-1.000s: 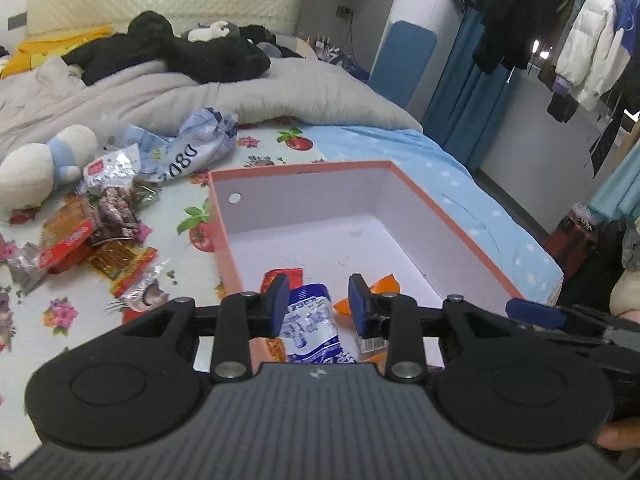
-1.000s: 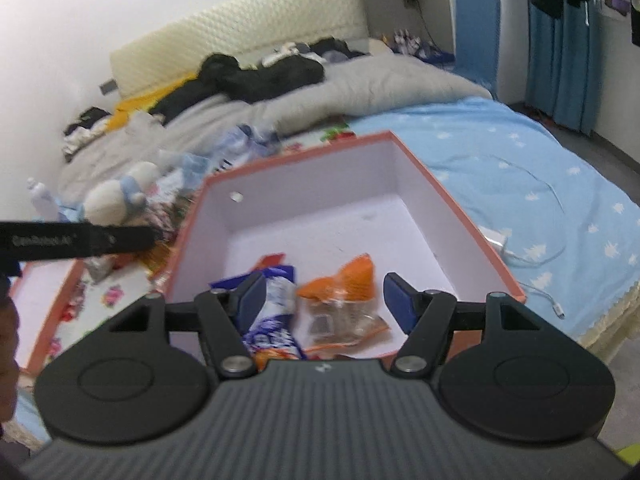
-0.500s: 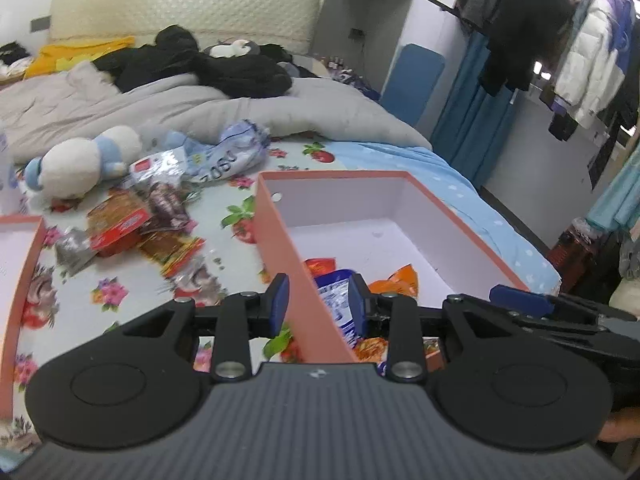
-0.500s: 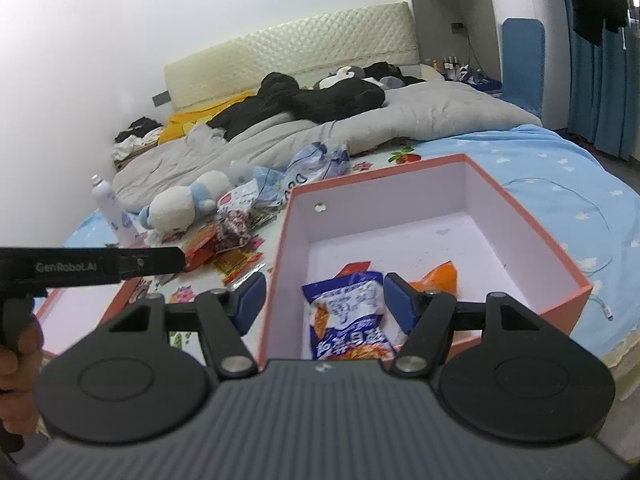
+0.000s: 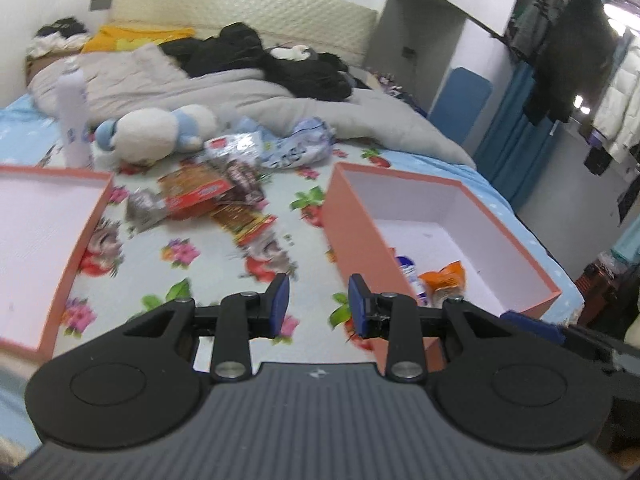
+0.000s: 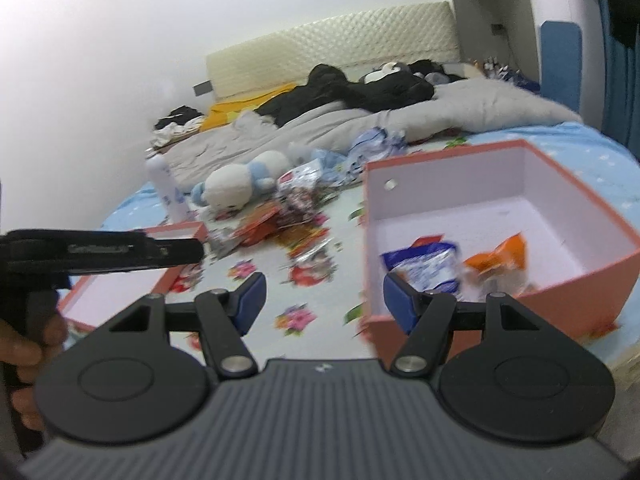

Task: Organize snacks
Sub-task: 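Withdraw both tools from the deep box back toward the snack pile, then grasp the clear grey-filled bag with the left tool while the right tool grasps the spicy strip packet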

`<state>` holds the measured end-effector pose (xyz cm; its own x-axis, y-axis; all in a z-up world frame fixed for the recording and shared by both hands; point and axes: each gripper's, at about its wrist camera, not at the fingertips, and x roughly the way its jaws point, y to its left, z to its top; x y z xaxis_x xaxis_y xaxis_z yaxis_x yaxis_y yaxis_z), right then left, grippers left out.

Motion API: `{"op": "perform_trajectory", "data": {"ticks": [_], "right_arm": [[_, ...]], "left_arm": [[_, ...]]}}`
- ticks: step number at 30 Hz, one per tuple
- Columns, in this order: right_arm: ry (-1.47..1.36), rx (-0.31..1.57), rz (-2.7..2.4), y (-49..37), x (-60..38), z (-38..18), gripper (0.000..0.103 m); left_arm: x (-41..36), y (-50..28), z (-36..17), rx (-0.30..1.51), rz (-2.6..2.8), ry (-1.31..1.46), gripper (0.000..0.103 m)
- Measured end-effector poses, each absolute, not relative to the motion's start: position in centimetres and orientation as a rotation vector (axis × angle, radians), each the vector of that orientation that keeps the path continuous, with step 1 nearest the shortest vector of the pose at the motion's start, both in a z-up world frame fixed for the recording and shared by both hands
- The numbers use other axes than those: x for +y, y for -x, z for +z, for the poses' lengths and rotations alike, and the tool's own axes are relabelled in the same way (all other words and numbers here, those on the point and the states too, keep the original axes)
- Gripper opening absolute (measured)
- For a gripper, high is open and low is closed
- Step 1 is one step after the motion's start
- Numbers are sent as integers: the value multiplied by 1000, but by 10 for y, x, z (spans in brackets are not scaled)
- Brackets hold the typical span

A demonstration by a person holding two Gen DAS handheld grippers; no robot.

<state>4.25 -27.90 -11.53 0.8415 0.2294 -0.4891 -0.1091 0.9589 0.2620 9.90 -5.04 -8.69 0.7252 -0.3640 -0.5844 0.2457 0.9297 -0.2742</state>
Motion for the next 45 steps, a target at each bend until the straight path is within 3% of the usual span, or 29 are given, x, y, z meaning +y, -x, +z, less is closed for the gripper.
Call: {"op": "perform_trajectory", "data": {"ticks": [13, 16, 18, 32, 35, 40, 45], "right_arm": [[-137, 536, 194, -50, -212, -143, 67], [-130, 559, 202, -65, -198, -152, 67], [-122, 576, 201, -79, -192, -159, 66], [-148, 623, 143, -221, -182, -201, 66], [-171, 641, 132, -249, -182, -216, 66], [-241, 666, 108, -278, -185, -241, 64], [-302, 690, 87, -298, -188, -255, 60]], "left_arm": [[3, -119, -145, 802, -237, 260, 38], [16, -137, -151, 810, -219, 283, 48], [24, -153, -155, 801, -202, 284, 52], [68, -304, -195, 855, -99, 312, 52], [73, -337, -208, 888, -70, 283, 66], [81, -373, -225, 874, -45, 295, 66], [98, -388, -241, 827, 30, 479, 65]]}}
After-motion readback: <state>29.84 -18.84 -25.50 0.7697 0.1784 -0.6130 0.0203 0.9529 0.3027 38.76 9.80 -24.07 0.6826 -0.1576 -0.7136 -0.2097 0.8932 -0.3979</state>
